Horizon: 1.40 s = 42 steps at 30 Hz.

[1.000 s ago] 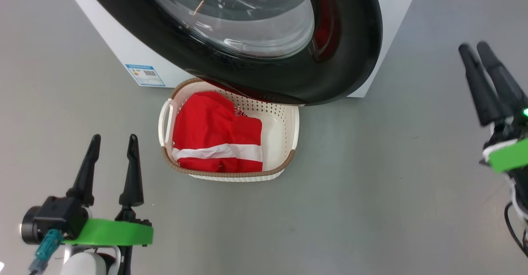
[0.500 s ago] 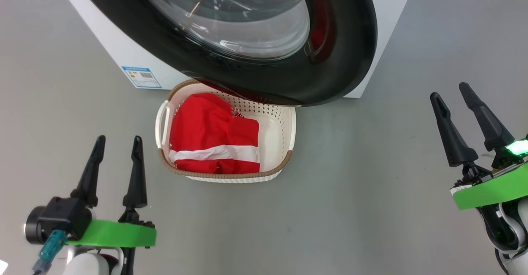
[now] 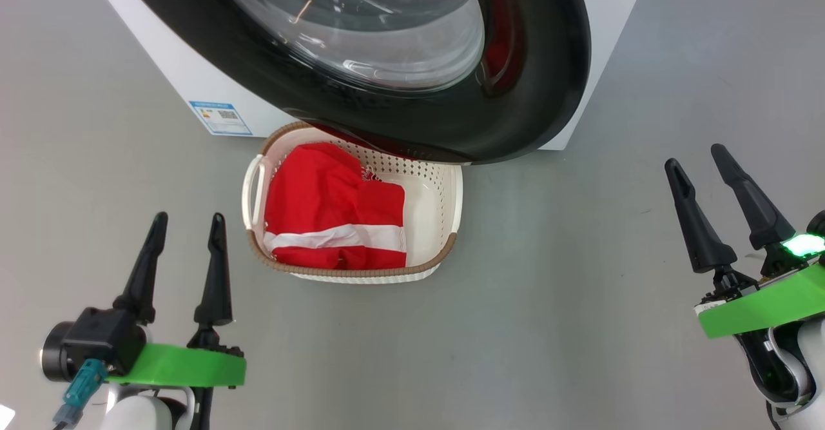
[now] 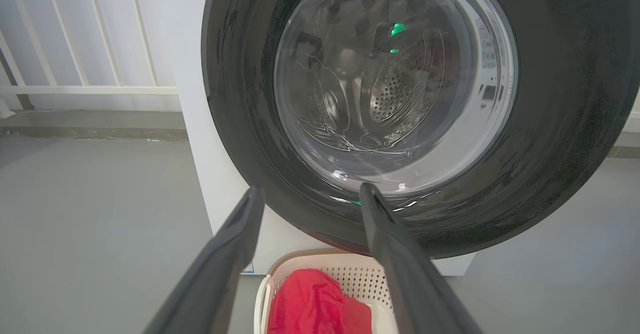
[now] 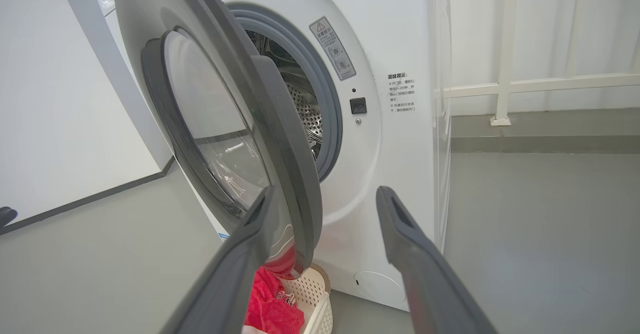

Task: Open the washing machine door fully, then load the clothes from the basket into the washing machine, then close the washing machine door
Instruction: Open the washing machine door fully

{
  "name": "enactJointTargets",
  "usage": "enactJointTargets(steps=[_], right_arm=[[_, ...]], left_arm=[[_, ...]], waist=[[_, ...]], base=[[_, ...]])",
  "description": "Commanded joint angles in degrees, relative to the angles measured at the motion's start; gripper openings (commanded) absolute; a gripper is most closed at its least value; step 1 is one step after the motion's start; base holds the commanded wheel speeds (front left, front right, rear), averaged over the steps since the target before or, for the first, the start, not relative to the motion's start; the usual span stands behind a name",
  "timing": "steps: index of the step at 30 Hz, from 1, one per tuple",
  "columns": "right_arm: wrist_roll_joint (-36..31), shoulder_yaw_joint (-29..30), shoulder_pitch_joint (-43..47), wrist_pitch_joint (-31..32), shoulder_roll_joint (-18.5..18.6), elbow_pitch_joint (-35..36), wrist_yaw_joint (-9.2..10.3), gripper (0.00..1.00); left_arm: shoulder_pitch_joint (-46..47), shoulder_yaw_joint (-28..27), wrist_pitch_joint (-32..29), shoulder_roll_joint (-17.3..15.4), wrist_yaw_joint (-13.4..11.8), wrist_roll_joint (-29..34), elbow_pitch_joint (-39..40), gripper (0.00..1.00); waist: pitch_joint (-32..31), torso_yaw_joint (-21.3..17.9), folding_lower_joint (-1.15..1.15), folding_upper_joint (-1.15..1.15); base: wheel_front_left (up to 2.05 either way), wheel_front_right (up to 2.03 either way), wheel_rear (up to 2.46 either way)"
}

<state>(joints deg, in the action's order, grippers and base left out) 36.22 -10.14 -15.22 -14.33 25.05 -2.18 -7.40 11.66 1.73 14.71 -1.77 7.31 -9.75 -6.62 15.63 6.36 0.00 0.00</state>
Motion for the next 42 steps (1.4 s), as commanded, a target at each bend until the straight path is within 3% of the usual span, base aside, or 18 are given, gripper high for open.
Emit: enactJointTargets(steps=[1,14,15,17,18,23,30,36,42], right_arm=[[0.32,-0.92,-0.51,-0.66,1.47,0.87,-0.09,1.00],[2.95,-2.23,-4.00,-0.66,2.90,-1.48,-0.09,0.97],[3.70,-2.39,-4.42,-0.66,2.93,-1.68,-0.09,0.53],[5.12,-2.86,-5.47,-0.66,3.29,-2.17,-0.09,0.10],[6.20,-3.20,-6.15,-0.66,3.45,-2.44,-0.09,0.00],[13.66,-6.09,-10.80,-0.22,5.57,-4.19,-0.09,0.00],[26.88,-9.21,-17.95,5.21,9.05,-6.05,-0.09,0.00],[40.44,-11.00,-23.88,15.26,10.75,-9.60,-0.09,0.00],[48.27,-12.60,-29.21,23.48,10.48,-13.57,-0.09,0.00]], left_arm=[[0.33,-1.74,0.29,-1.31,0.17,0.00,1.20,1.00],[0.85,-1.79,0.29,-1.45,0.17,-0.13,1.06,1.00],[0.88,-1.80,0.29,-1.44,0.17,-0.13,1.03,1.00],[0.98,-1.80,0.29,-1.45,0.17,-0.12,1.02,1.00],[1.02,-1.81,0.29,-1.46,0.17,-0.12,1.03,1.00],[1.02,-1.97,0.29,-1.49,0.17,-0.08,1.02,1.00],[1.31,-1.80,0.29,-1.66,0.17,-0.14,1.13,1.00],[1.50,-1.85,0.29,-1.72,0.17,-0.21,1.19,1.00],[1.83,-1.91,0.29,-1.67,0.17,-0.24,1.44,1.00]], waist=[[0.09,0.05,0.00,0.00],[0.41,0.45,0.00,0.00],[0.45,0.45,0.00,0.00],[0.55,0.45,0.00,0.00],[0.62,0.44,0.00,0.00],[0.81,0.23,0.00,0.00],[1.41,0.38,0.00,0.00],[1.99,0.75,0.00,0.00],[2.86,1.11,0.00,0.00]], base=[[0.00,0.00,0.00],[0.00,0.00,0.00],[0.00,0.00,0.00],[0.00,0.00,0.00],[0.00,0.00,0.00],[0.00,0.00,0.00],[0.00,0.00,0.00],[0.00,0.00,0.00],[0.00,0.00,0.00]])
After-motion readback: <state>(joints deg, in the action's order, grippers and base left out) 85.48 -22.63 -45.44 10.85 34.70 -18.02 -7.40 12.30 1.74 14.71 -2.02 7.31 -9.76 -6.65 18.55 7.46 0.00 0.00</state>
